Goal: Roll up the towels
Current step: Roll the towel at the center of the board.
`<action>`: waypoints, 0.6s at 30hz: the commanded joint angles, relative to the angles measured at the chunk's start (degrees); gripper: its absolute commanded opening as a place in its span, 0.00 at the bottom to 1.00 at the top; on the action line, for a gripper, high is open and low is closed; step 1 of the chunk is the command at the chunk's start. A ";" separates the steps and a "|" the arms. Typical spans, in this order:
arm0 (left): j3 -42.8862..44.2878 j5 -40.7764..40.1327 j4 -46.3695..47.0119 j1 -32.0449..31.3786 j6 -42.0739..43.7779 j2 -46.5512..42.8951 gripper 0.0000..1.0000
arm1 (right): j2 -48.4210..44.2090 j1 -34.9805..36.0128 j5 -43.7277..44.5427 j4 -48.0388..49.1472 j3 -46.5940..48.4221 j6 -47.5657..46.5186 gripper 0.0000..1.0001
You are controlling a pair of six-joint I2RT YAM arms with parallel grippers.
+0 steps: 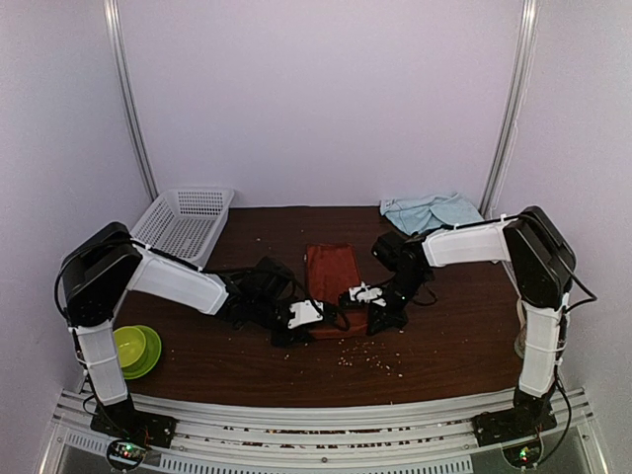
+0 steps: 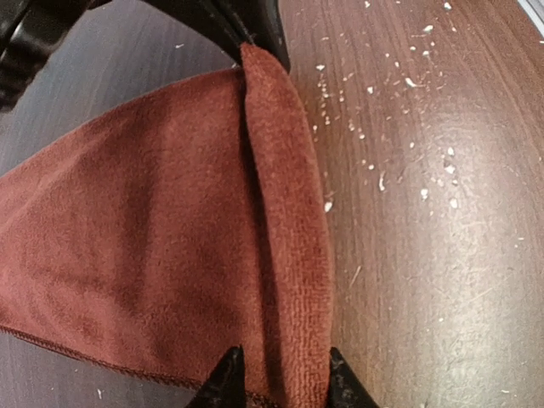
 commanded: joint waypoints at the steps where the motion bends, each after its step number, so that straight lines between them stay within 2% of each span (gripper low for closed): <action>1: -1.53 3.78 2.73 0.51 -0.38 -1.56 0.29 | 1.76 -1.18 -2.66 -3.46 1.92 0.73 0.00; 3: -2.17 4.90 3.46 0.60 -0.64 -1.89 0.24 | 1.96 -1.90 -3.89 -4.39 2.59 0.69 0.00; 5: -1.90 5.58 2.85 0.75 -1.00 -1.50 0.12 | 2.23 -2.41 -4.97 -5.48 3.28 0.72 0.00; 8: -1.27 6.26 1.97 1.30 -1.62 -0.79 0.03 | 3.22 -2.97 -6.40 -7.68 4.94 0.58 0.00; 18: 0.43 10.95 1.17 3.47 -3.27 0.78 0.00 | 7.95 -3.47 -8.86 -15.73 9.94 0.06 0.00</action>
